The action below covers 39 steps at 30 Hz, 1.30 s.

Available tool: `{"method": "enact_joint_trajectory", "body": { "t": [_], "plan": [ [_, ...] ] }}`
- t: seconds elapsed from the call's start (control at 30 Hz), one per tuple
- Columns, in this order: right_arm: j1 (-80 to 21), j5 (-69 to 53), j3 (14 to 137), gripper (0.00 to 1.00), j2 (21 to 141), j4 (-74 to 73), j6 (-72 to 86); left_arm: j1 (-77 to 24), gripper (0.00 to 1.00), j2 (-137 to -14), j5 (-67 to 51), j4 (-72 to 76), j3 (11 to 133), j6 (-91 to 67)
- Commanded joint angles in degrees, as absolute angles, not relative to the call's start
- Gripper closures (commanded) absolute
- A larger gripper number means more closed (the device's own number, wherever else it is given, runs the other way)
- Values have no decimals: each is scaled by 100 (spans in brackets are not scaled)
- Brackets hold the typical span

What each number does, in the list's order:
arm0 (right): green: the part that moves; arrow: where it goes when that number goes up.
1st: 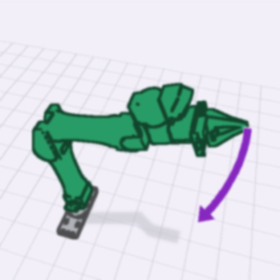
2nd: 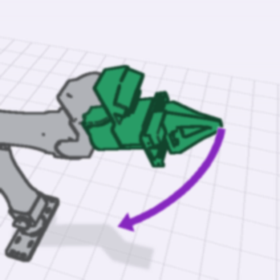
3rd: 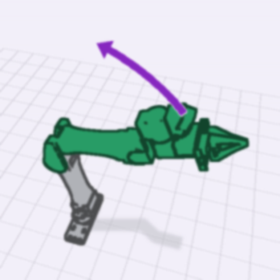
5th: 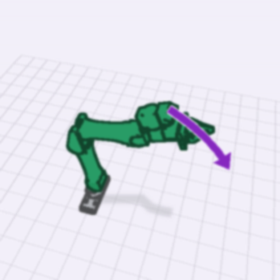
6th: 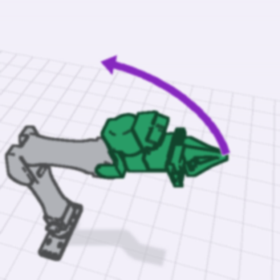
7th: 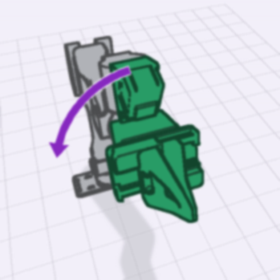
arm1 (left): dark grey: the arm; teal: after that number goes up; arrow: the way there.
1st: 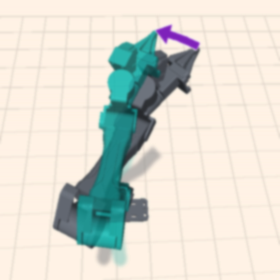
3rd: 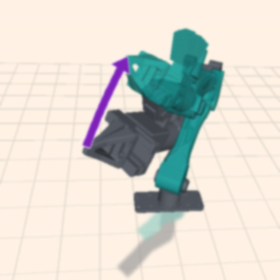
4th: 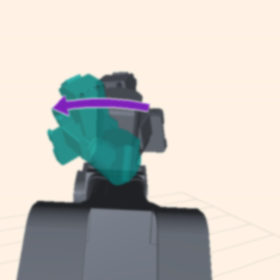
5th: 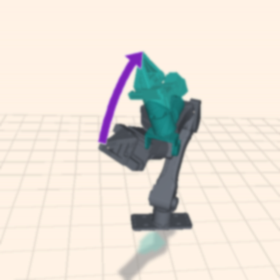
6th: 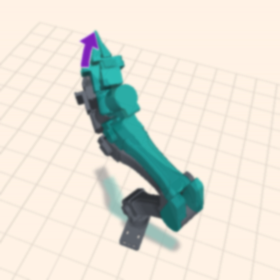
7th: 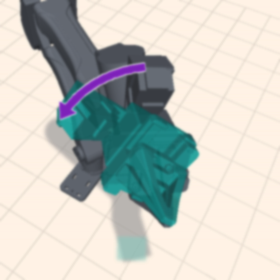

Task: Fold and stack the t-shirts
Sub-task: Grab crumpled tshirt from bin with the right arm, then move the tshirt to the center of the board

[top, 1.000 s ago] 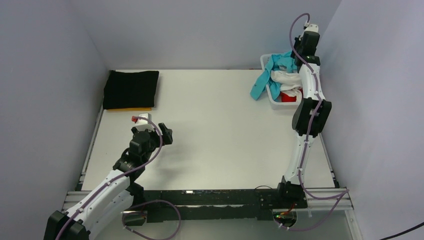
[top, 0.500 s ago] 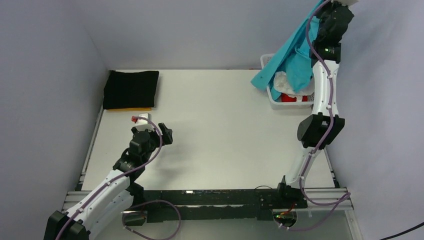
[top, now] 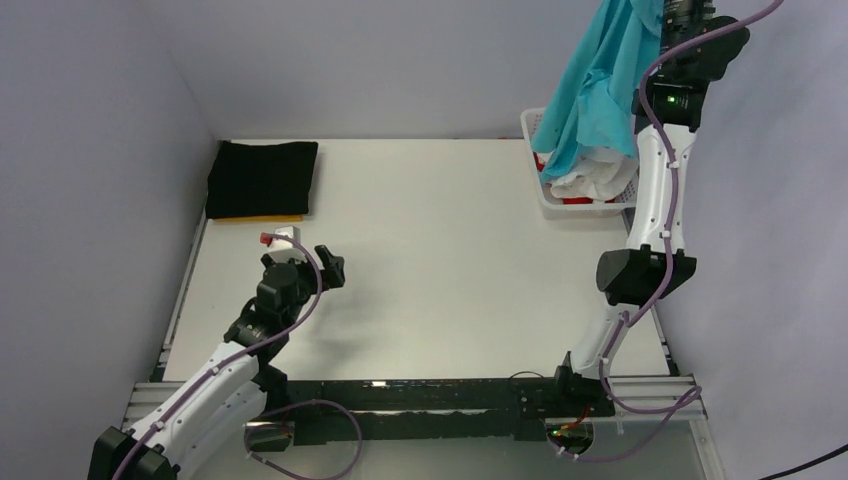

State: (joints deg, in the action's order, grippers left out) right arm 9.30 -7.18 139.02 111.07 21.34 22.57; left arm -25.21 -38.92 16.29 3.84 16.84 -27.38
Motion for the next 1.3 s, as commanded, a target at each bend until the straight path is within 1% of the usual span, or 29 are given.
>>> {"method": "enact_joint_trajectory", "body": {
  "t": [0.0, 0.13, 0.33, 0.5, 0.53, 0.6, 0.67, 0.7, 0.73, 0.77, 0.87, 0.93, 0.97, 1.03, 1.1, 1.13, 1.2, 1.23, 1.27],
  "plan": [
    [652, -1890, 14021, 100, 10605, 2656, 3387, -2515, 0, -3735, 1553, 546, 1902, -2849],
    [115, -2454, 13873, 100, 10417, 2597, 3567, -2521, 1, -3607, 1537, 449, 1898, -2901],
    [-1034, -2557, 13152, 100, 9973, 2406, 2787, -2520, 1, -3191, 1657, 20, 2005, -3036],
    [-1234, -2861, 12532, 100, 9916, 2952, 3799, -2522, 1, -2732, 1936, -829, 2225, -3204],
    [-1271, -3000, 12345, 100, 9913, 3220, 3941, -2520, 1, -2637, 1975, -955, 2248, -3237],
    [-1331, -3210, 12020, 100, 9863, 3286, 4095, -2520, 1, -2461, 2062, -1206, 2288, -3309],
    [-1336, -3259, 11367, 100, 9620, 3288, 4192, -2522, 1, -2324, 2129, -1416, 2302, -3368],
    [-1328, -3123, 10613, 100, 9410, 3374, 4162, -2520, 1, -2280, 2165, -1529, 2310, -3427],
    [-1323, -3079, 10263, 100, 9182, 3397, 3995, -2520, 1, -2243, 2174, -1597, 2312, -3452],
    [-1315, -2963, 9507, 100, 8914, 3311, 3756, -2519, 1, -2213, 2176, -1652, 2313, -3485],
    [-1216, -2538, 7830, 100, 8128, 2664, 3051, -2522, 1, -2210, 2152, -1709, 2288, -3557],
    [-1105, -2262, 6587, 98, 7704, 2556, 2869, -2517, 1, -2289, 2119, -1650, 2258, -3578],
    [-1046, -2150, 6011, 94, 7557, 2517, 2793, -2517, 1, -2369, 2106, -1589, 2232, -3575],
    [-917, -1778, 5243, 88, 7474, 2116, 2656, -2517, 1, -2633, 2048, -1454, 2200, -3605],
    [-816, -1339, 4844, 80, 7594, 1632, 2543, -2512, 1, -2978, 1929, -1246, 2177, -3642],
    [-768, -1199, 4770, 71, 7665, 1365, 2454, -2512, 1, -3184, 1844, -1115, 2169, -3658],
    [-735, -946, 4814, 39, 7759, 799, 2255, -2507, 1, -3650, 1526, -846, 2209, -3691],
    [-737, -750, 4885, 29, 7762, 542, 2142, -2505, 1, -3922, 1340, -683, 2243, -3709],
    [-745, -524, 4919, 14, 7728, 378, 2049, -2498, 1, -4201, 1056, -489, 2286, -3778]
  ]
}}
